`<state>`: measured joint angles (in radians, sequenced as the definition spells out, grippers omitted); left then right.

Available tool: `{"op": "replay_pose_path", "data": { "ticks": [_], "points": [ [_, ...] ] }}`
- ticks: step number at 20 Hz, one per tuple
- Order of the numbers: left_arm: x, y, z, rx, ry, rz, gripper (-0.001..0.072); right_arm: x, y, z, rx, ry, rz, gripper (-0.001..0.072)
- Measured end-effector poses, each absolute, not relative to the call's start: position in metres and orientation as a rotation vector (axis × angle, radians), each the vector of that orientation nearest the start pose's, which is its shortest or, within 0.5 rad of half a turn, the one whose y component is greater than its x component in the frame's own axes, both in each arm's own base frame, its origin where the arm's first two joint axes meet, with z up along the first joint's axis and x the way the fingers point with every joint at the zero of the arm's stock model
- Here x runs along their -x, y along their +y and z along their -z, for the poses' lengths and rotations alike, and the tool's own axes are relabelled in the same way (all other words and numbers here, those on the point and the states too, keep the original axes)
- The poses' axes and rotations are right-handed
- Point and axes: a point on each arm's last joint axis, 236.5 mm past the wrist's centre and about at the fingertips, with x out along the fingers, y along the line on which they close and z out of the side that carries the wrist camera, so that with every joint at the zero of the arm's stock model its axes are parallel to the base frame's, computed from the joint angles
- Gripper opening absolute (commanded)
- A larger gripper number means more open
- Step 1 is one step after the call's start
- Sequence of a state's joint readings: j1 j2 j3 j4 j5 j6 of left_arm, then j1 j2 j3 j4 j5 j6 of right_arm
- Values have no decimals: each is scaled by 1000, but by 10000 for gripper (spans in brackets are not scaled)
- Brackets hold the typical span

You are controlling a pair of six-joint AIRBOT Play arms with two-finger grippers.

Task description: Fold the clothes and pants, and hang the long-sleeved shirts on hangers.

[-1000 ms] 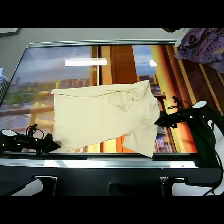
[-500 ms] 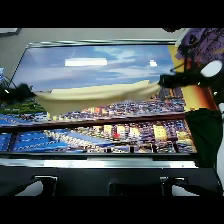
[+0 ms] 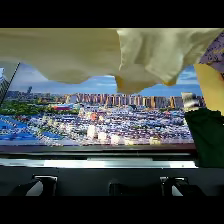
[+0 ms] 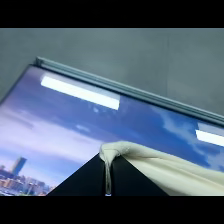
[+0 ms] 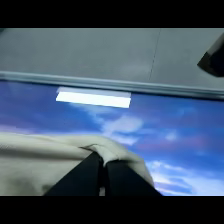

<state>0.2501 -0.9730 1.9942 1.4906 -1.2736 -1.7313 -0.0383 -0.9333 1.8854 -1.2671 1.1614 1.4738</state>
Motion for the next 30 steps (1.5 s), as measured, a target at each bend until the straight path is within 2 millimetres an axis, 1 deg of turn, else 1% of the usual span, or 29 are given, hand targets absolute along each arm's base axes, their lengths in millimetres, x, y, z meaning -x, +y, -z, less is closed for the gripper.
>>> {"op": "replay_pose_path", "data": {
  "ticks": [1,2,3,4,5,6,8,10,11,12,14,15,17,18,20,21,22,23,25,26,28,29,30],
  "points": [
    [-298,64,-463,212,205,-219,9,-307,52,-467,-59,157,-230,23],
    [-283,65,-470,206,187,-238,9,-292,51,-476,-63,134,-225,23],
    [-269,66,-473,203,178,-256,9,-280,50,-482,-70,113,-218,23],
    [-260,67,-476,198,172,-269,9,-272,49,-485,-78,106,-213,23],
    [-254,68,-474,198,176,-280,9,-269,48,-485,-90,107,-208,23],
    [-254,69,-469,199,197,-287,9,-270,48,-482,-98,120,-205,23],
    [-266,71,-447,203,269,-287,9,-288,46,-465,-115,189,-196,23],
    [-295,70,-406,204,396,-258,9,-322,43,-429,-137,321,-179,24],
    [-312,70,-380,208,471,-242,9,-343,40,-404,-150,403,-166,24],
    [-331,71,-346,220,566,-231,9,-365,38,-377,-161,490,-154,24],
    [-367,76,-276,241,745,-217,9,-410,35,-315,-187,663,-135,24],
    [-385,77,-239,252,825,-211,10,-434,34,-279,-198,756,-126,24],
    [-419,76,-173,265,947,-195,9,-472,31,-207,-217,915,-104,24],
    [-435,73,-145,263,989,-185,10,-487,30,-171,-231,985,-93,24],
    [-469,65,-90,256,1049,-163,9,-516,28,-110,-249,1067,-75,24],
    [-483,60,-69,252,1067,-154,10,-529,28,-86,-265,1086,-70,24],
    [-496,57,-51,248,1073,-147,9,-541,29,-65,-281,1092,-66,24],
    [-507,54,-35,248,1082,-144,10,-551,29,-50,-294,1093,-62,24],
    [-525,50,-16,252,1083,-139,10,-564,30,-27,-316,1091,-56,24],
    [-532,48,-11,256,1080,-140,10,-566,30,-20,-319,1095,-54,24],
    [-538,46,-5,256,1084,-135,10,-565,31,-9,-322,1120,-53,24],
    [-537,44,-1,257,1100,-134,10,-561,31,-4,-320,1146,-53,24],
    [-531,43,5,259,1135,-133,10,-555,31,1,-317,1176,-53,24]
  ]
}}
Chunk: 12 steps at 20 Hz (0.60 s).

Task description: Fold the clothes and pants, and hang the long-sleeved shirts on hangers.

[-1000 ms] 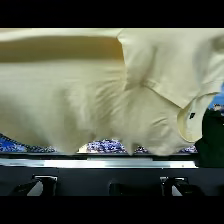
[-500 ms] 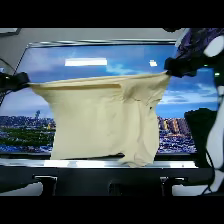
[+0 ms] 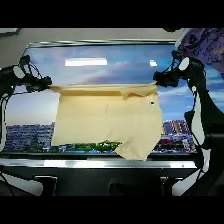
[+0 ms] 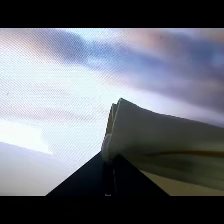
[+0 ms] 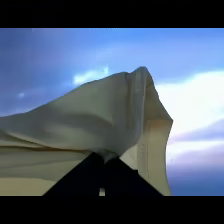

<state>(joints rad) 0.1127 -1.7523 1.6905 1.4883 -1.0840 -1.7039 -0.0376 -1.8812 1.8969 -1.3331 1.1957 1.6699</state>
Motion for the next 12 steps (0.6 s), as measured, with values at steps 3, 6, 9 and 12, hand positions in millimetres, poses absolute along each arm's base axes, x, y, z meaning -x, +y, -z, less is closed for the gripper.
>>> {"op": "replay_pose_path", "data": {
  "ticks": [3,6,9,12],
  "points": [
    [-506,38,19,262,1263,-132,12,-532,30,13,-301,1287,-46,24],
    [-478,33,31,264,1390,-131,12,-508,29,20,-284,1394,-44,24],
    [-451,27,49,268,1504,-128,12,-492,28,24,-274,1464,-43,24],
    [-428,18,69,289,1598,-117,12,-482,28,29,-269,1514,-41,25]
  ]
}}
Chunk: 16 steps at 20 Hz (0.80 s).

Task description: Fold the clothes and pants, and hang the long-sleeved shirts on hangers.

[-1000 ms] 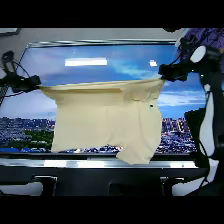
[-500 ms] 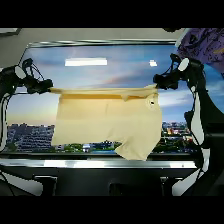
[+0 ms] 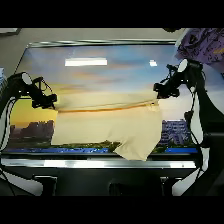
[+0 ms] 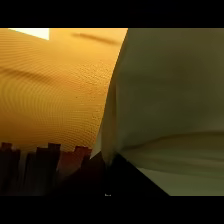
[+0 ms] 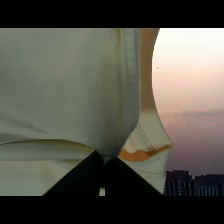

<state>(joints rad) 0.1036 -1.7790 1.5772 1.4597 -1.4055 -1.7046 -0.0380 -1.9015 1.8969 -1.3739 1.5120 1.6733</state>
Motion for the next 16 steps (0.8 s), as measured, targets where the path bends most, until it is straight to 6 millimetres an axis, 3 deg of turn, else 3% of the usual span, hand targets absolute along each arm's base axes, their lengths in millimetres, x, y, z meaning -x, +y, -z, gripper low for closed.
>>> {"op": "replay_pose_path", "data": {
  "ticks": [7,8,10,11,13,14,16],
  "points": [
    [-403,7,93,312,1698,-85,19,-469,28,52,-270,1611,-35,26],
    [-401,6,94,316,1704,-83,69,-467,29,56,-270,1622,-35,29],
    [-400,6,98,318,1714,-83,210,-465,31,62,-267,1642,-38,130],
    [-400,6,99,319,1715,-83,333,-464,32,66,-265,1651,-38,167],
    [-403,5,100,323,1704,-82,572,-463,35,70,-268,1662,-45,396],
    [-406,6,99,322,1694,-81,641,-463,37,71,-272,1664,-51,539],
    [-417,9,90,322,1656,-83,642,-463,40,67,-272,1660,-64,567]
  ]
}}
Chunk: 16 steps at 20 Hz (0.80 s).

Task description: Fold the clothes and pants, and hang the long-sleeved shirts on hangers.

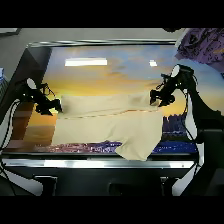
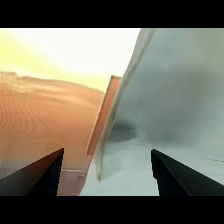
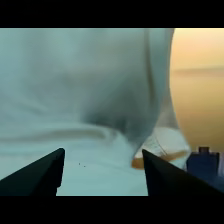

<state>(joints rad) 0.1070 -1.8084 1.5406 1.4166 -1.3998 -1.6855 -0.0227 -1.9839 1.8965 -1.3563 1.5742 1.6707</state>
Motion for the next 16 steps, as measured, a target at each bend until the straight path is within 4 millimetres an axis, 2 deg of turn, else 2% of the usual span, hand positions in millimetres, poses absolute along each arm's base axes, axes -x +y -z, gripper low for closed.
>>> {"op": "replay_pose_path", "data": {
  "ticks": [2,4,6,7,9,11,13,16],
  "points": [
    [-427,20,72,300,1612,-99,642,-462,36,54,-261,1642,-74,548],
    [-428,40,50,254,1581,-135,642,-462,25,32,-264,1603,-83,547],
    [-419,63,30,247,1560,-176,641,-454,8,10,-312,1563,-103,547],
    [-407,74,23,265,1558,-198,641,-445,-1,3,-352,1555,-116,547],
    [-378,90,18,342,1564,-231,639,-417,-17,-3,-462,1551,-138,547],
    [-347,92,18,453,1568,-222,619,-378,-26,4,-573,1565,-144,547],
    [-321,90,23,552,1561,-217,619,-337,-22,16,-654,1586,-143,547],
    [-291,78,36,647,1582,-211,619,-283,0,39,-741,1623,-154,547]
  ]
}}
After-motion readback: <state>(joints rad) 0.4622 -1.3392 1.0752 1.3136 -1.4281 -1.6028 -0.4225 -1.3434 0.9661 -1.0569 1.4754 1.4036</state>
